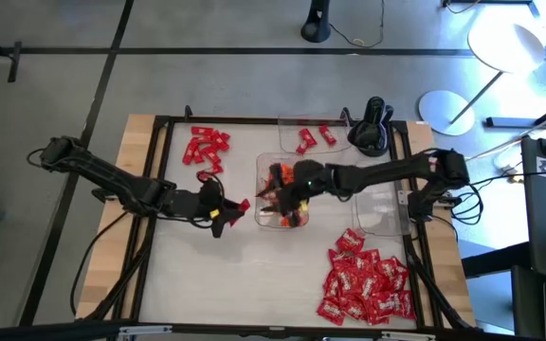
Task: Sort candy
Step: Put the red chocolate into the top transparent bin
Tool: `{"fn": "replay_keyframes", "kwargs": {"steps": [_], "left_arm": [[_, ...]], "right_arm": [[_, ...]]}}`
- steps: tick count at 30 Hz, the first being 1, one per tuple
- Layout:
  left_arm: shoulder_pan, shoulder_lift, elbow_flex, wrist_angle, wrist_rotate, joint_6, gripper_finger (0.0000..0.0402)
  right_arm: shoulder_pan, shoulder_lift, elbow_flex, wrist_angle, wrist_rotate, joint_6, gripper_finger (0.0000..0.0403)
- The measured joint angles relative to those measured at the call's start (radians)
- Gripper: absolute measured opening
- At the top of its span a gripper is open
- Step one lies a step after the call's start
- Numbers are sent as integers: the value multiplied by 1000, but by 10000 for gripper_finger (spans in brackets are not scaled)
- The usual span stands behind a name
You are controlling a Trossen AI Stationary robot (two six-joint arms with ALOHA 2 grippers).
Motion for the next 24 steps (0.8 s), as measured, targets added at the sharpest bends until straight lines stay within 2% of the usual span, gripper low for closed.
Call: {"fn": "replay_keyframes", "kwargs": {"steps": [3,10,15,20,24], "left_arm": [[-1,8,0,-7,37,-11,134],[-1,47,0,-7,62,-29,134],[-1,52,0,-5,103,-51,134],[-1,52,0,18,104,-46,134],[-1,51,0,14,106,-43,134]], "right_arm": [[31,33,0,96,46,-77,195],[69,110,1,277,41,-184,195],[67,147,1,296,45,-210,195],[66,172,1,308,1,-210,195],[67,203,1,388,-42,-208,195]]}}
